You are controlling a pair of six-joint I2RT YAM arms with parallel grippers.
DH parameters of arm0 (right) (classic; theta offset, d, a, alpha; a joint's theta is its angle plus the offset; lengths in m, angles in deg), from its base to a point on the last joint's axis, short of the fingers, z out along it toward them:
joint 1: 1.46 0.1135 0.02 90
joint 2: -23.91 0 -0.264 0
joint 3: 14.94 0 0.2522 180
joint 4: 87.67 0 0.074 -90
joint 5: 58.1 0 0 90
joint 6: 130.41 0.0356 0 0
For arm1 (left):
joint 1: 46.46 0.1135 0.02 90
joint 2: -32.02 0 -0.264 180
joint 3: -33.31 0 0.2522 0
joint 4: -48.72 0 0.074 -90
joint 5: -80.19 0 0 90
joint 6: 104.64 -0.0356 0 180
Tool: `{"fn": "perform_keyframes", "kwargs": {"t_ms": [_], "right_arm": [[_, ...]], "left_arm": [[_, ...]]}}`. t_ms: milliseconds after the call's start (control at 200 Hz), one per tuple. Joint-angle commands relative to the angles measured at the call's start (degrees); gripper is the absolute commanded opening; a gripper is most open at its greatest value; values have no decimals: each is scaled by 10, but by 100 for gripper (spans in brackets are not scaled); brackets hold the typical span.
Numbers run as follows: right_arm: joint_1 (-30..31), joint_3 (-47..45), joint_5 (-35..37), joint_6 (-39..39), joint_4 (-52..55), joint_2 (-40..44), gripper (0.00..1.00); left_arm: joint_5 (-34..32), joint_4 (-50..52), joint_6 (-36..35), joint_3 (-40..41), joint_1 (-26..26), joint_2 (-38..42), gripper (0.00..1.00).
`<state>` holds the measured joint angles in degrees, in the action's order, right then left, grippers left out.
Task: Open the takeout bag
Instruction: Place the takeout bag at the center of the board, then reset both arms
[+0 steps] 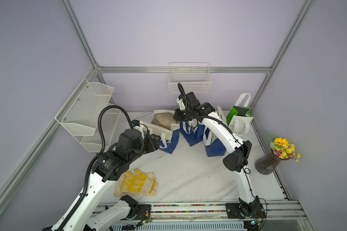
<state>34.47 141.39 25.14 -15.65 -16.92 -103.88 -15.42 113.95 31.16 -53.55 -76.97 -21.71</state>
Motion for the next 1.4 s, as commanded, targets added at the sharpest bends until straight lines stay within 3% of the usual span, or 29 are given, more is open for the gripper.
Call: {"fn": "perform_keyframes", "kwargs": {"t_ms": [0, 110, 295, 355, 515, 680, 810, 960, 1160, 1220, 1270, 1395], "right_arm": [[-4, 20, 23, 3, 0, -9, 37], [-10, 23, 26, -7, -1, -9, 44], [-12, 30, 32, -24, -3, -13, 46], [-11, 28, 19, -40, -10, -7, 54], [-9, -16, 34, -48, -50, 42, 61], [-8, -6, 51, -67, -36, 54, 62], [1, -53, 69, -88, -62, 99, 62], [36, -198, 123, -129, -142, 221, 64], [94, -495, 236, -145, -286, 460, 70], [95, -589, 274, -123, -332, 540, 79], [95, -664, 307, -110, -363, 601, 96], [95, -853, 409, -98, -425, 739, 97]], "left_arm": [[-34, -10, 27, 16, 0, -1, 65], [-43, -13, 26, 21, 0, 0, 67], [-38, -14, 26, 30, 2, -6, 68], [-40, -14, 25, 34, 4, -6, 70], [-45, -14, 22, 40, 16, -2, 74], [-47, -18, 18, 44, 27, 10, 79], [-48, -20, 12, 45, 32, 10, 83], [-68, -19, -6, 44, 34, 16, 91], [-158, -19, -29, 39, 37, 39, 96], [-196, -21, -41, 37, 37, 48, 97], [-226, -26, -56, 36, 37, 52, 97], [-327, -54, -84, 75, 37, 69, 100]]}}
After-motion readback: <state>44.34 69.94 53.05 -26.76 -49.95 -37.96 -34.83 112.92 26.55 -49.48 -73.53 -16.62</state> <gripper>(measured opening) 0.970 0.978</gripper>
